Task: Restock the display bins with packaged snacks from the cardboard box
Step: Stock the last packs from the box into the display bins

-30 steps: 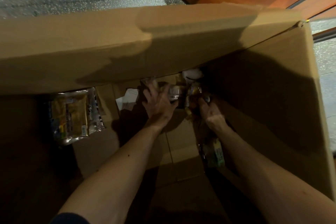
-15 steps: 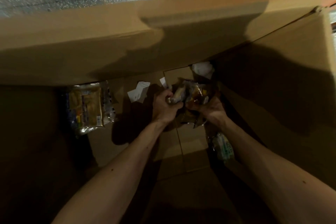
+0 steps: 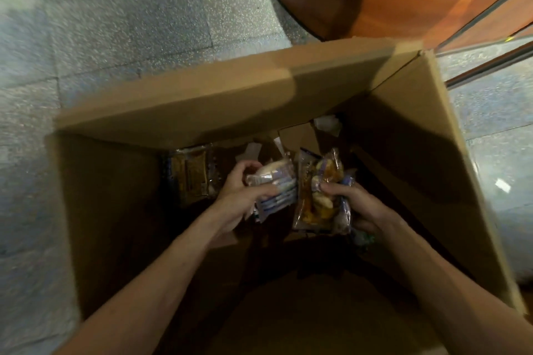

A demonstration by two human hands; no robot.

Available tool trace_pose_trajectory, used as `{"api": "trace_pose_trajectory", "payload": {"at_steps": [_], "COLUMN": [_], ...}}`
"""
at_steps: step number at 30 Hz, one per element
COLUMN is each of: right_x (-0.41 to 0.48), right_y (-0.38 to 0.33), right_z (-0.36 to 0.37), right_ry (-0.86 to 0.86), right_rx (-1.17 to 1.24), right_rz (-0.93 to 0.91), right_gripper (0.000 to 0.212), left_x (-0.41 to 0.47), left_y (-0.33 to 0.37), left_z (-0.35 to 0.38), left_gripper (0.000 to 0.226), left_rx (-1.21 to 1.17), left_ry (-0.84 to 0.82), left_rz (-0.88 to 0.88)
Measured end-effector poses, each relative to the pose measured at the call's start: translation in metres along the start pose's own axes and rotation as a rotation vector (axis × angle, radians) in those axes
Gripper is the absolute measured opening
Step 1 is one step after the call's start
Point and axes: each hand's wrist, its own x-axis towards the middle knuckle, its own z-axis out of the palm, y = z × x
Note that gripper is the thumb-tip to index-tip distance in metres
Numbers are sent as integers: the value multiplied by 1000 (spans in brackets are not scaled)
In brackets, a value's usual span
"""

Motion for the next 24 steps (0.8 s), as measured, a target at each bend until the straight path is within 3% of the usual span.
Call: {"api": "trace_pose_trajectory", "payload": {"at_steps": [3, 6, 7, 11, 13, 14, 16, 18, 19, 20, 22, 24], "right_x": [-58, -118, -143, -238, -292, -320, -379, -441, -472, -502, -553, -601], "right_y": [-11, -9, -6, 28, 59, 79, 124, 181, 212, 243, 314, 386], "right_z": [6, 3, 3, -14, -28, -35, -48, -61, -66, -70, -79, -84], "right_ry": [-77, -111, -109, 25, 31, 39, 60, 151, 200, 231, 271, 351], "right_rx": [71, 94, 110, 315, 427, 474, 551, 636, 682, 716, 789, 831], "right_rz": [-61, -192, -235, -389, -498, -542, -606, -674, -713, -750, -812, -874], "right_gripper": [51, 80, 79, 43, 22, 22, 38, 25, 28, 41, 64, 65], "left_x": [-51, -103, -118, -180, -212, -230, -272, -315, -337, -363, -414, -459], "left_y": [35, 61, 67, 76, 70, 64, 44, 16, -3, -21, -61, -105], "left_z": [3, 19, 28, 76, 105, 124, 167, 216, 242, 269, 317, 365], "left_gripper": [68, 66, 64, 55, 56, 58, 61, 85, 99, 99, 55, 22], "left_rx": [-57, -14, 2, 25, 29, 29, 45, 110, 152, 208, 294, 418], "left_ry": [-90, -251, -298, -471, -570, -628, -721, -787, -810, -828, -852, -894], "left_rz": [37, 108, 138, 215, 218, 208, 213, 212, 201, 195, 196, 205]}}
